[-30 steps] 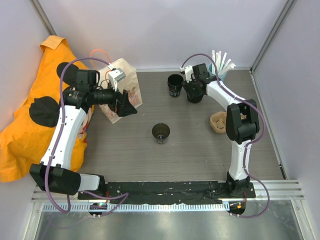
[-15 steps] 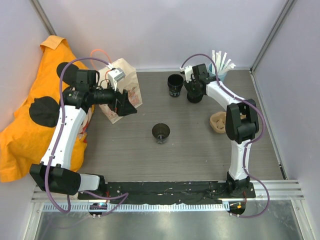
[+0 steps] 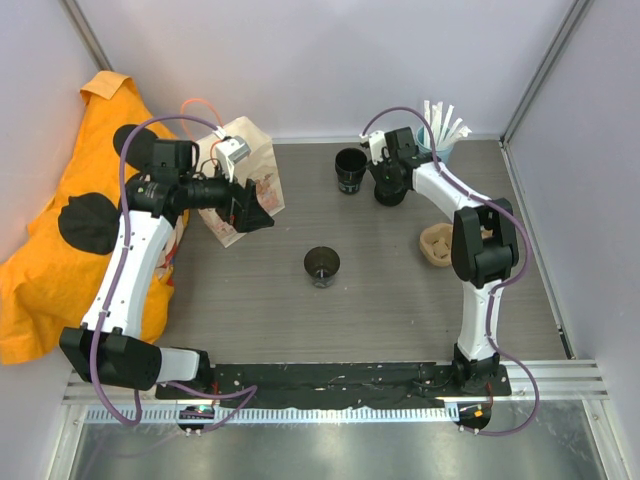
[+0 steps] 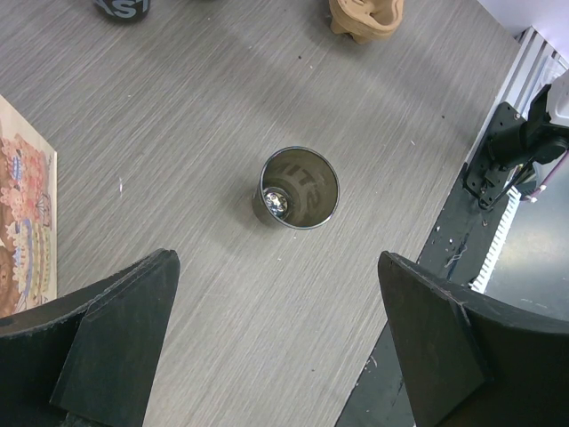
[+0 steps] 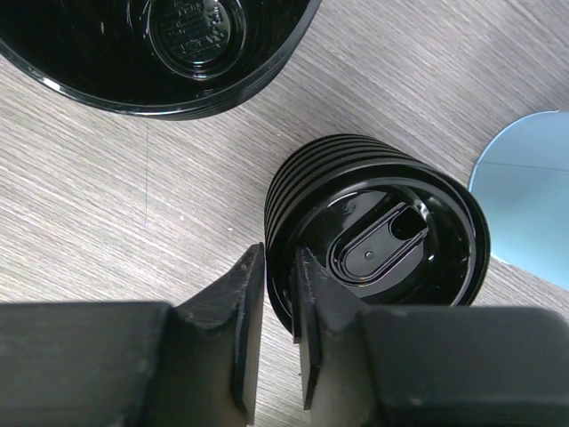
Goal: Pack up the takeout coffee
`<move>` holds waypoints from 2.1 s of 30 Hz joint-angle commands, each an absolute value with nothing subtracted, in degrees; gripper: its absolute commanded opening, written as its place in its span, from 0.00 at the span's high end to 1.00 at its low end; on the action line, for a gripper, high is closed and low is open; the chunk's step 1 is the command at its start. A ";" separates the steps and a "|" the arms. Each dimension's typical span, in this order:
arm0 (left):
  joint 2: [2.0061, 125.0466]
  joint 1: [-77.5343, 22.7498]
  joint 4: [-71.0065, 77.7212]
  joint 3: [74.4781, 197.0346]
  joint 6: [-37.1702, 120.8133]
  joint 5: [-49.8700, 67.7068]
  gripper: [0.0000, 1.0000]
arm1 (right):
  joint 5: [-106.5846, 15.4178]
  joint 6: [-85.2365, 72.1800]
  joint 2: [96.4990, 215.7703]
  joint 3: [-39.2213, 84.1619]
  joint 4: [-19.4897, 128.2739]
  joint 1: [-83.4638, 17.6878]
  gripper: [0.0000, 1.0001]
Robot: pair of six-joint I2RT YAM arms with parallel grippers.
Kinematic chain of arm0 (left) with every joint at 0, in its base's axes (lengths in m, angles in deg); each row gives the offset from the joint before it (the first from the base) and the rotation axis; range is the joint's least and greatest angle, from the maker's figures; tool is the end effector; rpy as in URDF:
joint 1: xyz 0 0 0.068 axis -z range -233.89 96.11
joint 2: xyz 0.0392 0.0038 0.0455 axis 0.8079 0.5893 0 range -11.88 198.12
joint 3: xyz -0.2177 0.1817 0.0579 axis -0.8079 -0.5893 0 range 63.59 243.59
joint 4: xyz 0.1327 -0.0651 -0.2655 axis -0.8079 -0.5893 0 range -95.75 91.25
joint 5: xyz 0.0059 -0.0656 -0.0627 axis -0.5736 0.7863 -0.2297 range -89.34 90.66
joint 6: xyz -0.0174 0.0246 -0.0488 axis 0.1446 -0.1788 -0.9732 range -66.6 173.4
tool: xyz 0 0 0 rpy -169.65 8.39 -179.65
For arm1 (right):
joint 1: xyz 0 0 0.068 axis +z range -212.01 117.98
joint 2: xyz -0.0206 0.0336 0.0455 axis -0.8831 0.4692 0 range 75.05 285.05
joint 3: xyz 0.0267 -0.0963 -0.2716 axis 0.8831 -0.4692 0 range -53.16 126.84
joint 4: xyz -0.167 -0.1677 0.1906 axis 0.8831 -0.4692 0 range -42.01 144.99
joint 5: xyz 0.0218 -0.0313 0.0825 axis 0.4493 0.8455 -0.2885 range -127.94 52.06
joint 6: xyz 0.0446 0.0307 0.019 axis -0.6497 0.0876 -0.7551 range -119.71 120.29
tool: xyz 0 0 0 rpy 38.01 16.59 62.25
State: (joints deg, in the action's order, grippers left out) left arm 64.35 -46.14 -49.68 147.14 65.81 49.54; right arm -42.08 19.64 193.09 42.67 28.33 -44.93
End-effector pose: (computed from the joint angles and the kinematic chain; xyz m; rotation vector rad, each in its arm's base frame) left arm 0.2990 -0.0715 0.4136 0.7860 2.0370 -0.9360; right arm 0.4947 0.1552 0.2214 -0.7884 2.2898 0.0695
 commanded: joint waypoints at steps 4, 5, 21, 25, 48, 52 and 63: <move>63.79 -46.51 -47.88 147.08 65.53 50.67 0.00 | -42.60 19.01 188.35 43.69 30.03 -44.79 0.77; 63.71 -46.68 -47.88 147.08 65.62 50.67 0.00 | -42.60 19.01 188.26 43.69 30.11 -44.79 0.77; 63.71 -46.69 -47.79 147.08 65.53 50.84 0.00 | -42.86 19.18 188.43 43.69 29.50 -44.79 0.69; 63.71 -46.68 -47.79 147.17 65.44 50.93 0.00 | -43.13 19.09 188.34 43.95 29.59 -44.79 0.71; 63.97 -46.68 -47.61 147.17 65.27 51.11 0.00 | -41.81 19.27 187.12 46.33 29.32 -44.79 0.84; 63.97 -46.69 -47.70 147.26 65.18 51.19 0.00 | -40.67 19.62 187.03 46.77 29.32 -44.79 0.84; 63.88 -46.68 -46.65 146.38 64.83 51.02 0.00 | -48.13 17.69 178.26 47.30 25.81 -45.23 0.84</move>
State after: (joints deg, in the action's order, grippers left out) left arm 64.35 -46.43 -49.18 146.89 65.56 49.78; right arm -43.29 19.20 187.43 44.20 26.17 -44.96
